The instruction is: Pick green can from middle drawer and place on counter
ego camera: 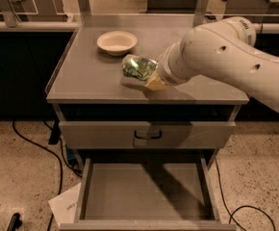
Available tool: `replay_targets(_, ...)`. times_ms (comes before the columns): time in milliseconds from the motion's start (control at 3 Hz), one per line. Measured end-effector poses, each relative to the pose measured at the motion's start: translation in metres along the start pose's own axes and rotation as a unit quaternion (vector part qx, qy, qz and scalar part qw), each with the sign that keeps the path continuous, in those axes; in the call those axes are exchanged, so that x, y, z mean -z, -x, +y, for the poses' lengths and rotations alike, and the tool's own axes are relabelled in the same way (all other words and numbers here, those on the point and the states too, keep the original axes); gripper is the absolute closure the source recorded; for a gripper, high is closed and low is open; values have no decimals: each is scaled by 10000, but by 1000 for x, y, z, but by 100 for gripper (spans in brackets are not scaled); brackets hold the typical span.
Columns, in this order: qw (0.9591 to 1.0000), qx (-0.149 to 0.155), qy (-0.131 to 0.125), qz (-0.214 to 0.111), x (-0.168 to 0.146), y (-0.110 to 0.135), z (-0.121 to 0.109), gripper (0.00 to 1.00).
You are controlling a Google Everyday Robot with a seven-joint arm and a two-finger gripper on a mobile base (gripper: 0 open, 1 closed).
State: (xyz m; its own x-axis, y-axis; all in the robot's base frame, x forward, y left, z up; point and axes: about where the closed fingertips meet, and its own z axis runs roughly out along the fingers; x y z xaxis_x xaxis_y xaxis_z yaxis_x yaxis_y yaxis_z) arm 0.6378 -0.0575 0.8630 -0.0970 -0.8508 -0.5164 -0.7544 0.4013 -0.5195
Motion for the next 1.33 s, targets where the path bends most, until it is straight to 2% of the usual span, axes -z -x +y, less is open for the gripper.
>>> replay_targets(333,10000,-21,-9,4,0,0,0,81)
replay_targets(1333,10000,-21,-9,4,0,0,0,11)
